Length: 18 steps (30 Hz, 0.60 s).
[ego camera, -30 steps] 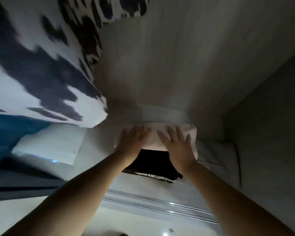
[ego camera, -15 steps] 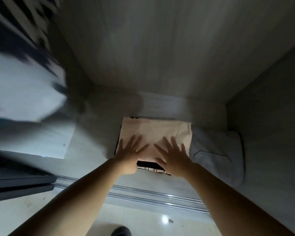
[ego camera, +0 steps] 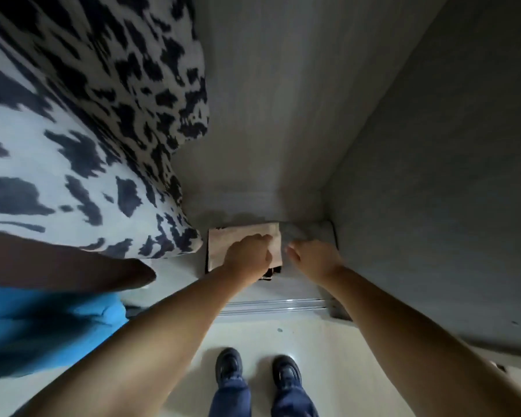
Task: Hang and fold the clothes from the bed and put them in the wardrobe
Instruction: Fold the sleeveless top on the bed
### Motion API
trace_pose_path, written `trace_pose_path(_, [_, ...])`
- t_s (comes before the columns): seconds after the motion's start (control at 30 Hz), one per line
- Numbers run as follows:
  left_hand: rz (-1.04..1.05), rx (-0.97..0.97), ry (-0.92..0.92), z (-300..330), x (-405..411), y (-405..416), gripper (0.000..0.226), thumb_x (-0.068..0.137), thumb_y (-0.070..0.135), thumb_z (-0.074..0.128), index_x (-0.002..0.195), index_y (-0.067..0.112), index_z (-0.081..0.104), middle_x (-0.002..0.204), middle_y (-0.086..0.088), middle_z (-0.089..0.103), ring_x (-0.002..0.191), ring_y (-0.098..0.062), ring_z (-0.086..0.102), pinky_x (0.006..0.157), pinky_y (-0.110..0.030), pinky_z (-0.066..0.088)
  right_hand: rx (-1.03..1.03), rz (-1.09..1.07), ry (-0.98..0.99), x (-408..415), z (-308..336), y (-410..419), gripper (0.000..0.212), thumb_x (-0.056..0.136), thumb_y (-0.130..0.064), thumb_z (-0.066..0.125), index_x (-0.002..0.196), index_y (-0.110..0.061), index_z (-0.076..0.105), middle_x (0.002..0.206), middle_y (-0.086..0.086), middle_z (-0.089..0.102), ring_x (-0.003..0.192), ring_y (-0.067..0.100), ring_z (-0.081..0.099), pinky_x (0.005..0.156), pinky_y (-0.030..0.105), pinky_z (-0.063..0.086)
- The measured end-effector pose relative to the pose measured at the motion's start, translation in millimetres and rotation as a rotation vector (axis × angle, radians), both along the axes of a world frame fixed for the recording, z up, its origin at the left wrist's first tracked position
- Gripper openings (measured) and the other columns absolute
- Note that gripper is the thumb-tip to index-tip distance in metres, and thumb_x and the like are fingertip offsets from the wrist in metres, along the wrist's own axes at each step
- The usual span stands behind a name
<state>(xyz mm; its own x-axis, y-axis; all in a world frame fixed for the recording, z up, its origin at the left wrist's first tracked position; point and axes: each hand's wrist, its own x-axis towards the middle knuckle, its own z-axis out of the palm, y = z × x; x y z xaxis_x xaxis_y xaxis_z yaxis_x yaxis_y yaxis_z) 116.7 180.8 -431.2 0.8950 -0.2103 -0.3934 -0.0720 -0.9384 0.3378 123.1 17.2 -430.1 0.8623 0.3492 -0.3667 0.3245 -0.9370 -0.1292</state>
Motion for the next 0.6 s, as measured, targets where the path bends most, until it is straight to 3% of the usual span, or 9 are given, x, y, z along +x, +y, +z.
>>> trace_pose_path(0.2, [-0.078,-0.129,-0.077,83.7,6.2,-19.0,0.027,0.095,0.019,0.043,0.117,0.018,0.059,0.117,-0.008,0.065,0.107,-0.028,0.06,0.078,-0.028,0.041,0.027,-0.204,-0.116,-32.1,84.2,-25.6,0.04,0.102,-0.038,0.032,0.11,-0.014,0.063,0.11,0.014,0.067,0.103,0.033,0.062,0.078,0.034,0.048])
trace_pose_path(0.43, [-0.274,-0.12,-0.055,122.0,-22.8,-68.6,0.025,0.092,0.02,0.047,0.111,0.021,0.063,0.111,-0.006,0.068,0.102,-0.026,0.062,0.085,-0.031,0.049,0.049,-0.396,-0.11,-92.9,128.4,-81.9,0.04,0.102,-0.042,0.031,0.111,-0.018,0.06,0.115,0.011,0.066,0.104,0.033,0.061,0.078,0.033,0.048])
trace_pose_path(0.6, [-0.525,-0.099,-0.002,135.5,-72.8,-144.0,0.019,0.092,0.025,0.049,0.101,0.021,0.066,0.101,-0.001,0.069,0.095,-0.024,0.064,0.076,-0.029,0.05,0.01,-0.548,-0.123,-164.4,147.7,-150.1,0.036,0.101,-0.04,0.033,0.102,-0.015,0.06,0.109,0.011,0.066,0.1,0.033,0.062,0.071,0.032,0.045])
